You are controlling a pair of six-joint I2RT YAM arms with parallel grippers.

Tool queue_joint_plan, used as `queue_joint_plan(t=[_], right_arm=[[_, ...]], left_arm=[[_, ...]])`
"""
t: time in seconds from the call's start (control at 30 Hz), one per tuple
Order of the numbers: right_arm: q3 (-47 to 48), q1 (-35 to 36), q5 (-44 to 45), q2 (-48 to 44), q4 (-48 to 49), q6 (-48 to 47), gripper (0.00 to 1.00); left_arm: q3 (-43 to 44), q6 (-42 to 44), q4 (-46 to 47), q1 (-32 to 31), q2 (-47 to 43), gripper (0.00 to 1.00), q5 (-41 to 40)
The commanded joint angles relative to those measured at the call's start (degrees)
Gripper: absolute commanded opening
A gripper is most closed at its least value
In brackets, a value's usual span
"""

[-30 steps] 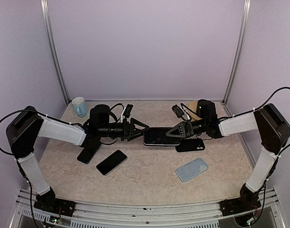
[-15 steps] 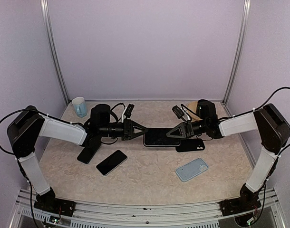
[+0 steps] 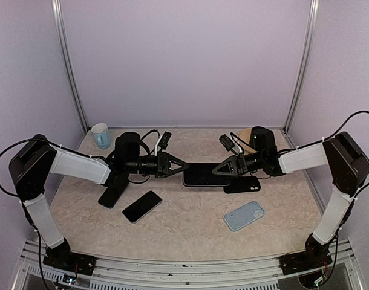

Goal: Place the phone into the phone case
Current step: Press the phone with the phone case.

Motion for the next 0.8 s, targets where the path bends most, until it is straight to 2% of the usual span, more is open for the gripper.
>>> queue_joint_plan(t=[0.0,0.2,0.4,0.6,0.77], right_arm=[[1.0,0.9,-0.8,-0.9,2.2,-2.2,0.00],[1.3,0.9,-0.9,-1.1,2.7,-1.8,0.00],[1.3,0.7,-0.5,-1.7,3.4,-1.2,0.00],[1.4,0.4,-0.4,-1.9,5.6,0.8,0.00],[2.3,0.1,-0.2,-1.9,5.7,1.6,0.00]], left_arm=[[1.6,-0.8,-1.0,-0.4,0.4,0.18,-1.9],[1.5,-0.8,-1.2,-0.3,0.5,0.42,-2.0],[1.2,-0.8,-1.2,-0.4,0.5,0.55,-1.9],[1.2,-0.8,-1.4,-0.5,0.6,0.64,-1.4],[1.3,-0.6,-1.3,-0.7,0.8,0.66,-1.0]])
